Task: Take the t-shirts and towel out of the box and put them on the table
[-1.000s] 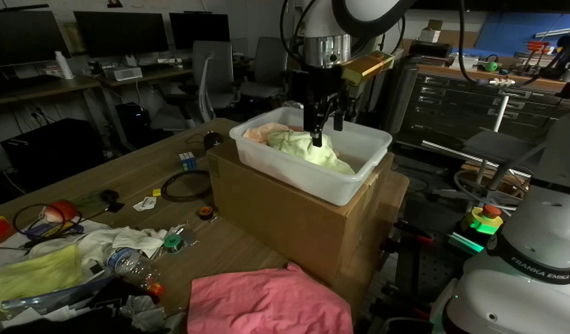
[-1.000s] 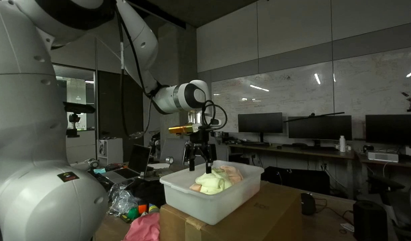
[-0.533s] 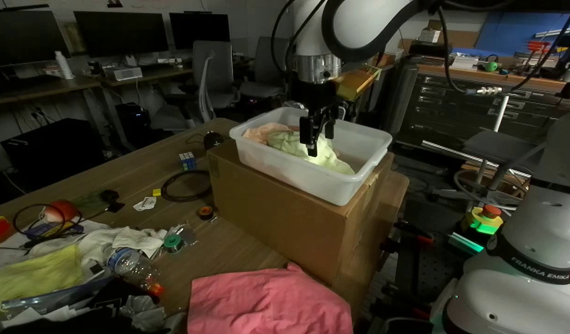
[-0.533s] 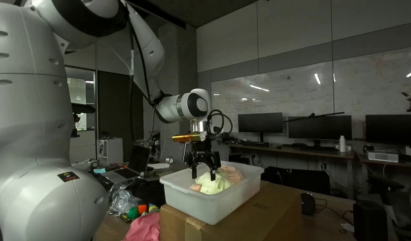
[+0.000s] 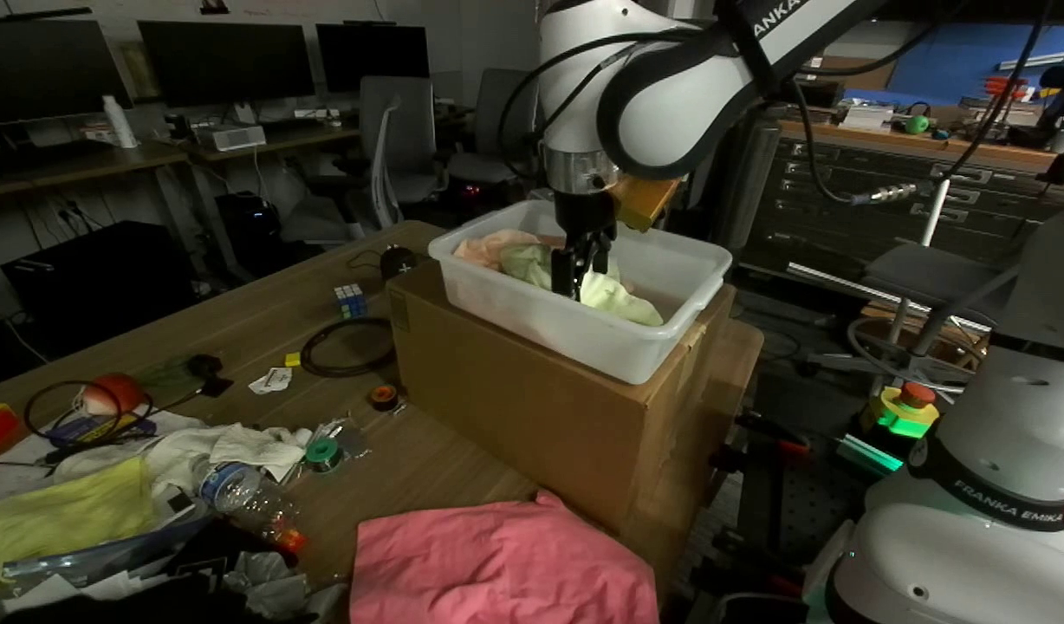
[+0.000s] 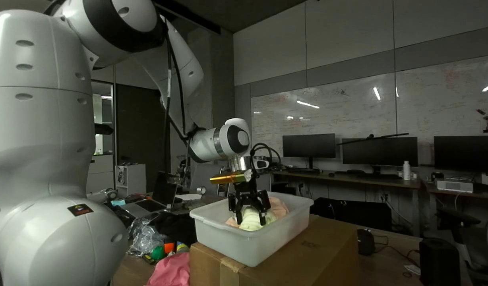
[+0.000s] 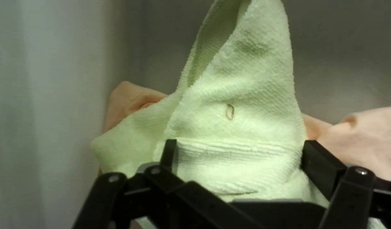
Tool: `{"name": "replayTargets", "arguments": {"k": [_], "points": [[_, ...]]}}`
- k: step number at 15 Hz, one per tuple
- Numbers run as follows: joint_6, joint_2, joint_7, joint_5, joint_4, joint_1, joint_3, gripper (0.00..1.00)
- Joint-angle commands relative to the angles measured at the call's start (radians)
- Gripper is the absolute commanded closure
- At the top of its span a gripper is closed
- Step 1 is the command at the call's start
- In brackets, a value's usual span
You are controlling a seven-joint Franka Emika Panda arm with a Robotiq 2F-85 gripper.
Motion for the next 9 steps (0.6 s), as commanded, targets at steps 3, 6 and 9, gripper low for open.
{"name": "replayTargets", "arguments": {"k": [3,6,9], "points": [[0.164,-0.005,0.118,-0.087,-0.043,-0.019,-0.019,0.00],[0.226,-0.019,0.175,-0.103,-0.055,-0.028,-0.024,0.00],[0.266,-0.025,0.235,-0.147,-0.060,-0.037,-0.025,0.00]]}}
